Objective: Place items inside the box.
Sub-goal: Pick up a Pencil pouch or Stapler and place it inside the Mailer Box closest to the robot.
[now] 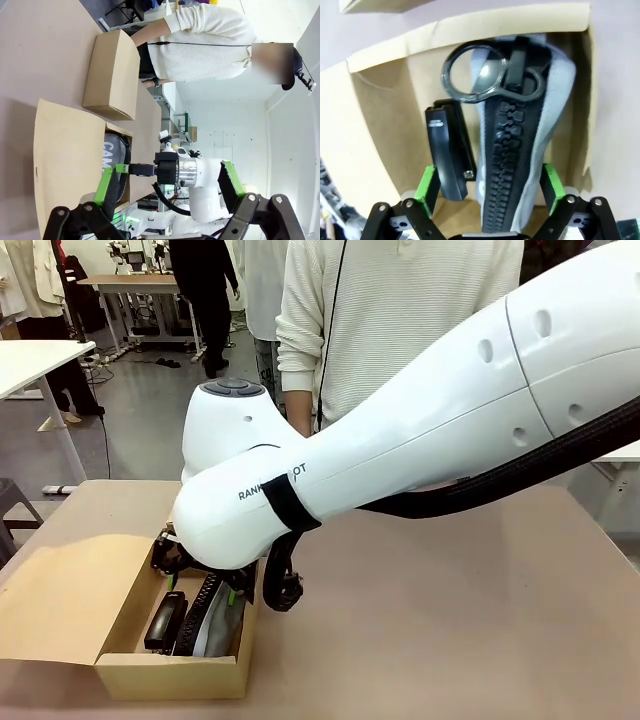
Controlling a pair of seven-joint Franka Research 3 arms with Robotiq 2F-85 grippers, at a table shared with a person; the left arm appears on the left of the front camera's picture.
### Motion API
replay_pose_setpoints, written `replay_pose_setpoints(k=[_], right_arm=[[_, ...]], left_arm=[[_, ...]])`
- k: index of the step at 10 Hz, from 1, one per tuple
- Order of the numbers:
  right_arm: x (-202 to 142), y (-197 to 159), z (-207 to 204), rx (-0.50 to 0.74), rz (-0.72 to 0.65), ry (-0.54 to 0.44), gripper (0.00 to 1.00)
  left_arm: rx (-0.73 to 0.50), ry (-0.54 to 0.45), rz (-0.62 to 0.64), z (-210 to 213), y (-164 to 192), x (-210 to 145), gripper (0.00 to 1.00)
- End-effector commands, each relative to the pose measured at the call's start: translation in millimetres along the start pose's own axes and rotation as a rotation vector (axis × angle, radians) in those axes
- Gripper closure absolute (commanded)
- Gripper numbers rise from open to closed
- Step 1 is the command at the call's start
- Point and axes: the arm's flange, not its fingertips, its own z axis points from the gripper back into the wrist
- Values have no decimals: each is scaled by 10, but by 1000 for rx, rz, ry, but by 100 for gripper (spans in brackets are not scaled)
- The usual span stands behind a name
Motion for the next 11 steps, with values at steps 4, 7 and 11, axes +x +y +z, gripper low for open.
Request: replay_pose_setpoints(k=[4, 7, 11], right_arm=[[-316, -842, 1300, 154, 205, 135, 0], [-327, -1746, 1739, 448, 13, 22, 0], [-316, -797, 1554, 283, 197, 93, 0]], left_arm=[[-19, -3, -17, 14, -7, 0, 0], [-19, -3, -17, 14, -7, 0, 0], [-19, -3, -17, 14, -7, 0, 0]])
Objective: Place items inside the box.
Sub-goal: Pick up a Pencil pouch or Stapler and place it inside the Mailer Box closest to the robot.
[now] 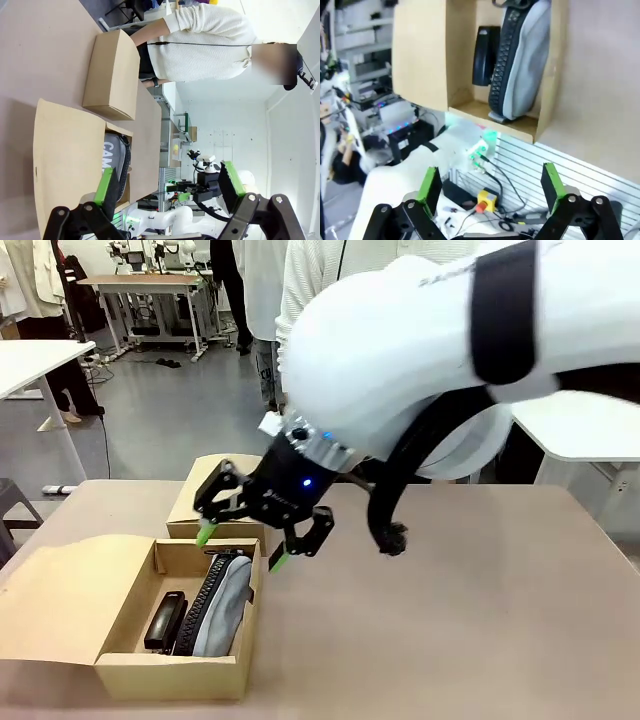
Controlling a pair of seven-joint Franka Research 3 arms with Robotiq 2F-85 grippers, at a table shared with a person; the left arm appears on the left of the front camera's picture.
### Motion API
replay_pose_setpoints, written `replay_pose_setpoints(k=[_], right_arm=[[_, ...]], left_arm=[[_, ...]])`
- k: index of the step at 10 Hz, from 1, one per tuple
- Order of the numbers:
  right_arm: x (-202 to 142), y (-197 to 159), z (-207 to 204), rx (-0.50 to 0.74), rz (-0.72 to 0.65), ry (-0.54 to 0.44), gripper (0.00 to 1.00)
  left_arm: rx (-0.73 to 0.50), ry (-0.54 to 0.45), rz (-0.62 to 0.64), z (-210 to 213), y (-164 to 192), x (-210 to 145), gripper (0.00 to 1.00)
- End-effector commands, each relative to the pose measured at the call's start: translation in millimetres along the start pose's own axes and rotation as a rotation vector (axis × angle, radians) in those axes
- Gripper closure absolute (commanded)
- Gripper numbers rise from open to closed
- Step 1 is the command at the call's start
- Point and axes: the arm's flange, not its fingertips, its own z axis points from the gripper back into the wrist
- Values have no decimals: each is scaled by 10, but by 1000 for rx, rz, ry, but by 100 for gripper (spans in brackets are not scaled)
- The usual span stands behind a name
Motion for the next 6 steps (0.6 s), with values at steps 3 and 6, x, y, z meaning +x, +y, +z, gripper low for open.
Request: replay_pose_setpoints(k=[3, 6], right_arm=[[116, -358, 838, 263, -88, -19, 0], [-79, -1387, 1958, 493, -209, -146, 0]], left_arm=[[-19, -2, -16, 11, -5, 1, 0], [-19, -2, -16, 11, -5, 1, 0]])
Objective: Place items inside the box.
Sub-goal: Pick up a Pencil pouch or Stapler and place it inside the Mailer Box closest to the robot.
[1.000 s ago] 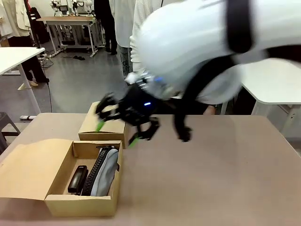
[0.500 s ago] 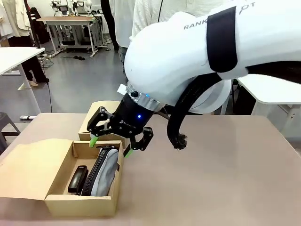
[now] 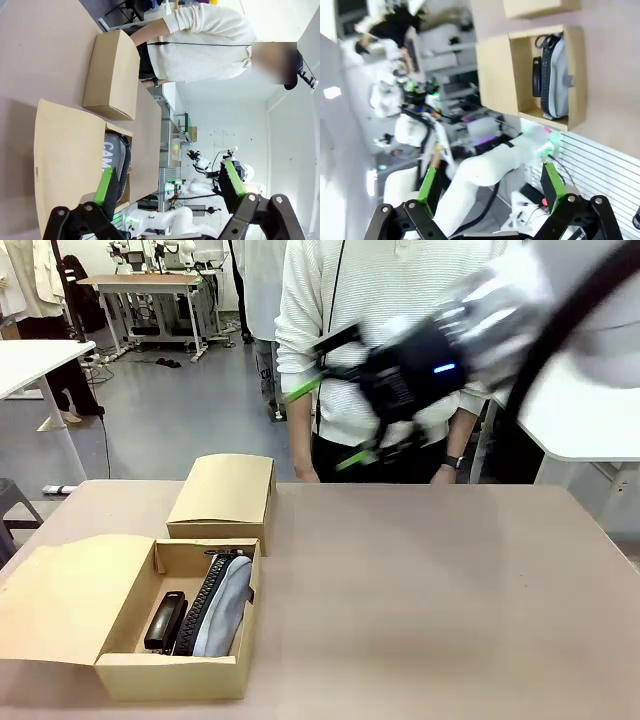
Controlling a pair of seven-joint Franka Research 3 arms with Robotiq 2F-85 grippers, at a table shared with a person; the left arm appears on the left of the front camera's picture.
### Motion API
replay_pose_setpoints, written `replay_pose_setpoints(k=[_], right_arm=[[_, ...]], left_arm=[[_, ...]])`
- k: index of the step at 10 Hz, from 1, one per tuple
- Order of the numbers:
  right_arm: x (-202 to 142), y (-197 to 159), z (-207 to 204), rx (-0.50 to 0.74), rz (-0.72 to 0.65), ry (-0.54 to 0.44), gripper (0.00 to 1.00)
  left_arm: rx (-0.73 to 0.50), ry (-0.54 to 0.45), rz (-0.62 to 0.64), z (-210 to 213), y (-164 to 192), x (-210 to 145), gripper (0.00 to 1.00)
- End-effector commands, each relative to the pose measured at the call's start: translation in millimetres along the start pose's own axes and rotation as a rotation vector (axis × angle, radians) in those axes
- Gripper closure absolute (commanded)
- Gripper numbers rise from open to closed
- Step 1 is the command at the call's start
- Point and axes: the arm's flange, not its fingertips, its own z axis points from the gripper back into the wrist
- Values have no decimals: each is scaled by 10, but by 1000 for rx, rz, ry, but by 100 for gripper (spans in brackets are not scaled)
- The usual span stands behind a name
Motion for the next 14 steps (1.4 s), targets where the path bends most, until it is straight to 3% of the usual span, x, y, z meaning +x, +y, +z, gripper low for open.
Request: replay_pose_setpoints(k=[1, 3, 4, 5, 7, 8, 9, 10, 14], right_arm=[[-73, -672, 784, 108, 1, 21, 0], [-60, -1293, 1553, 298, 48, 164, 0], [76, -1736, 1921, 418, -2, 46, 0], [159, -2260, 2154, 523, -12, 61, 0], [126, -2845, 2116, 569, 14, 81, 0], [145, -3013, 1971, 510, 25, 101, 0], [195, -2909, 1679, 345, 20, 56, 0], [109, -2939, 2302, 592, -23, 52, 0], [109, -2939, 2302, 592, -23, 52, 0]], left_arm=[[-18, -2, -16, 10, -7, 1, 0], [-18, -2, -16, 10, -7, 1, 0], [-18, -2, -16, 10, -7, 1, 0], [-18, -2, -16, 10, -7, 1, 0], [-18, -2, -16, 10, -7, 1, 0], [-18, -2, -16, 10, -7, 1, 0], [-18, -2, -16, 10, -7, 1, 0], [-18, -2, -16, 10, -7, 1, 0], [-18, -2, -16, 10, -7, 1, 0]])
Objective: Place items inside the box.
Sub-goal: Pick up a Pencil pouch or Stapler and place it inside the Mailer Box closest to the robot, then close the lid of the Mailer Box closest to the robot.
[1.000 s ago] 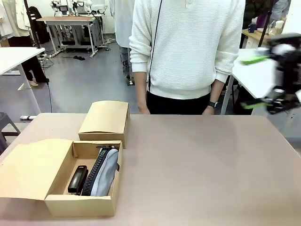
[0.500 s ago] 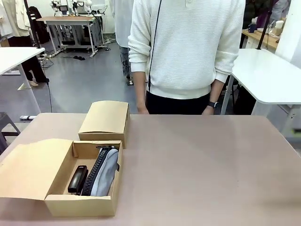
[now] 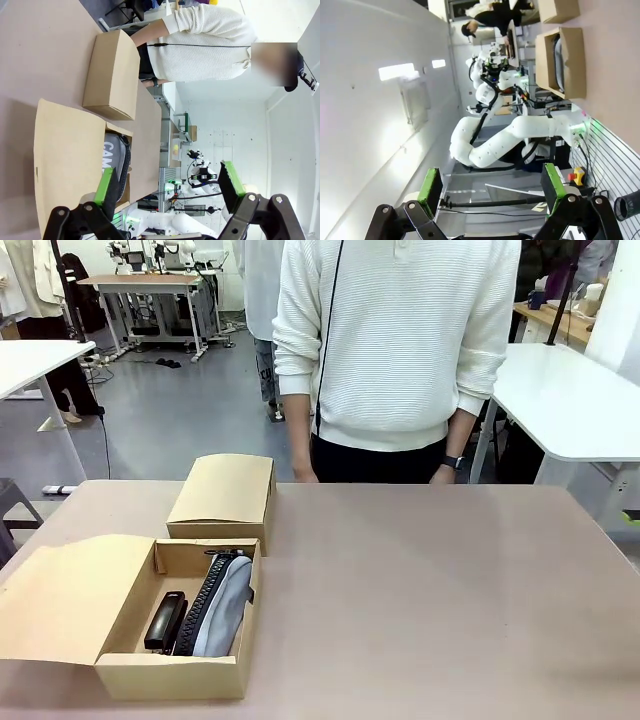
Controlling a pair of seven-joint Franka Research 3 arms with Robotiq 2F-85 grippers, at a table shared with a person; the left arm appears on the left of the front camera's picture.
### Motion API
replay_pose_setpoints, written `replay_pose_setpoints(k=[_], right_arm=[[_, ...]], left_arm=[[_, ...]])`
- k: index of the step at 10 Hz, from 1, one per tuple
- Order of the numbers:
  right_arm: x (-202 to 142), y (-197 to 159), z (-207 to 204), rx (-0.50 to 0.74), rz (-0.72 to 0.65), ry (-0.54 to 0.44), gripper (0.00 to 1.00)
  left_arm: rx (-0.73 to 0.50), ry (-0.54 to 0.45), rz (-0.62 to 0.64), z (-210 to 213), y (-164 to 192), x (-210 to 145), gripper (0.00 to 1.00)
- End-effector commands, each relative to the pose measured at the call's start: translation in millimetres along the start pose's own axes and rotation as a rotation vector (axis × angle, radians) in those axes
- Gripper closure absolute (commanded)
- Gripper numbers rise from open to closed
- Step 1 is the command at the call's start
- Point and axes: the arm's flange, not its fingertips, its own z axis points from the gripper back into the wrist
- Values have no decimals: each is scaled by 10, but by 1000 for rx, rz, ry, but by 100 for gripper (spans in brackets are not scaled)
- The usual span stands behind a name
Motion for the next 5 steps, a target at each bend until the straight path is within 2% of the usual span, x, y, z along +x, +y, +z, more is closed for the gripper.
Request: replay_pose_setpoints(k=[1, 5], right_arm=[[8, 76, -20, 17, -22, -6, 0], [8, 76, -20, 17, -22, -6, 0]], left_arm=[[-19, -2, -16, 11, -7, 1, 0], [-19, -2, -16, 11, -7, 1, 0]])
